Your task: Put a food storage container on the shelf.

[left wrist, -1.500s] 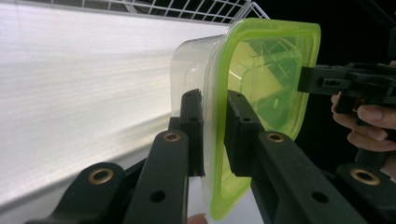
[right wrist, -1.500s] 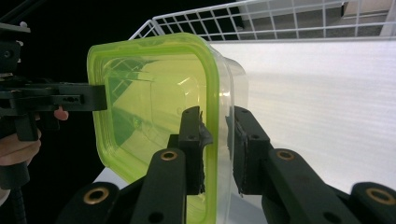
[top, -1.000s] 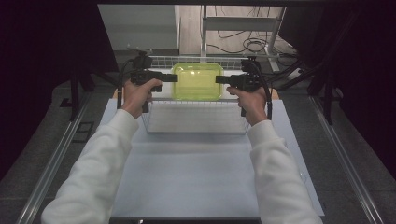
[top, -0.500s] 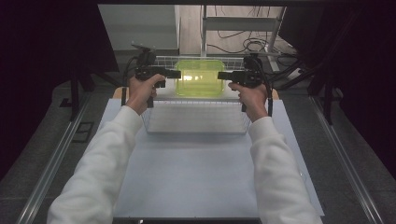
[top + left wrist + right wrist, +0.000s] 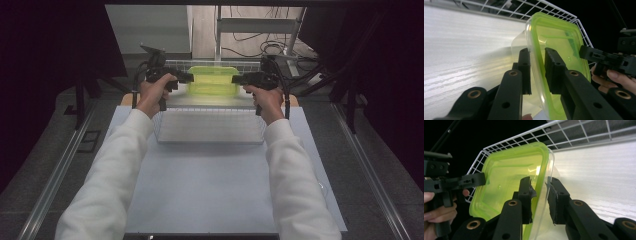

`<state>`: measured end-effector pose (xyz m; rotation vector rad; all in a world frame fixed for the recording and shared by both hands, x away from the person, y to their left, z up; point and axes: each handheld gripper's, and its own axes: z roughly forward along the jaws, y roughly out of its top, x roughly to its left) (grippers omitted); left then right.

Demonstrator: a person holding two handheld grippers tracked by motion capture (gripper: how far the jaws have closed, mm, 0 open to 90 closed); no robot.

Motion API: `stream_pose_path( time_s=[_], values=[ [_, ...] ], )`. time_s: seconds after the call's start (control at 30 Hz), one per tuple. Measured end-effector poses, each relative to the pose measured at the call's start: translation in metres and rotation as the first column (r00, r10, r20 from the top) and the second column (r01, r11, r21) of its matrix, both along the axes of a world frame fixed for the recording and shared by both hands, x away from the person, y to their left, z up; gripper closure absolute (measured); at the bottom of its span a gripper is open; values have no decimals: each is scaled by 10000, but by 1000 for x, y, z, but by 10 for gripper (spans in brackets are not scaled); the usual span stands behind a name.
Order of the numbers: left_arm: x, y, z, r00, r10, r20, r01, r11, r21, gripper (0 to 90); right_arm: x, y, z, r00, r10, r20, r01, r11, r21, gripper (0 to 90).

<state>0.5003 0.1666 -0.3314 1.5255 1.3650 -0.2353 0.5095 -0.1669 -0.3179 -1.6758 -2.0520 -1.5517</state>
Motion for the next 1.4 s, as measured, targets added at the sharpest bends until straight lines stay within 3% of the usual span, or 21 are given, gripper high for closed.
stream_pose_path(
  time_s=[0.07,0.17,0.53,0.6,0.63,0.67,0.73,0.77,0.8,0.83,0.97,1.03,1.07,1.1,1.13,1.17,1.2,1.3,1.33,1.37,1.4],
  values=[
    [6,3,-6,9995,-29,-307,18,9993,-374,744,6,-2,-6,9991,-171,-383,186,9991,392,724],
    [8,4,-9,9993,-26,-384,1,9978,-668,735,10,-2,-8,9988,-228,-436,252,9982,546,719],
    [8,4,-10,9996,-4,-277,-16,9972,-743,718,10,-2,-9,9986,-324,-427,349,9976,591,715],
    [8,3,-11,9998,27,-215,-41,9977,-674,669,10,-2,-8,9989,-309,-360,327,9981,513,672],
    [7,2,-10,9999,86,-143,-92,9989,-458,609,9,-1,-7,9989,-388,-269,399,9983,420,554],
    [7,2,-10,9999,86,-143,-92,9989,-458,553,8,-1,-7,9989,-449,-155,454,9982,392,497],
    [6,3,-9,9998,189,68,-186,9989,-421,461,7,-1,-6,9987,-505,-87,507,9981,337,464],
    [3,3,-6,9988,304,373,-298,9994,-179,416,4,-1,-3,9986,-506,124,503,9985,198,417],
    [3,3,-6,9988,304,373,-298,9994,-179,377,2,-1,-2,9984,-489,292,485,9987,133,397],
    [-1,5,-3,9964,387,760,-384,9992,-65,349,0,0,0,9977,-492,474,489,9988,86,377],
    [-10,9,3,9911,360,1285,-330,9991,-255,284,-8,0,8,9933,-489,1051,503,9987,-107,322],
    [-22,11,10,9816,293,1889,-301,9995,16,257,-17,0,17,9843,-511,1691,638,9955,-701,275],
    [-22,11,10,9816,293,1889,-301,9995,16,253,-17,0,17,9843,-511,1691,638,9955,-701,275],
    [-34,11,16,9741,236,2250,-287,9994,193,249,-24,-1,20,9789,-370,2010,598,9923,-1088,260],
    [-34,11,16,9741,236,2250,-287,9994,193,248,-28,-2,22,9769,-297,2116,569,9907,-1236,255],
    [-47,12,21,9664,186,2565,-278,9991,322,248,-32,-3,23,9754,-165,2196,478,9893,-1378,250],
    [-47,12,21,9664,186,2565,-278,9991,322,248,-32,-3,23,9754,-165,2196,478,9893,-1378,250],
    [-77,15,23,9546,-116,2977,-110,9972,740,254,-52,-8,23,9723,352,2312,93,9820,-1885,238],
    [-77,15,23,9546,-116,2977,-110,9972,740,259,-52,-8,23,9723,352,2312,93,9820,-1885,238],
    [-94,15,21,9486,-313,3149,-1,9951,994,262,-65,-13,21,9730,483,2256,-10,9788,-2050,238],
    [-94,15,21,9486,-313,3149,-1,9951,994,266,-65,-13,21,9730,483,2256,-10,9788,-2050,238]
  ],
)
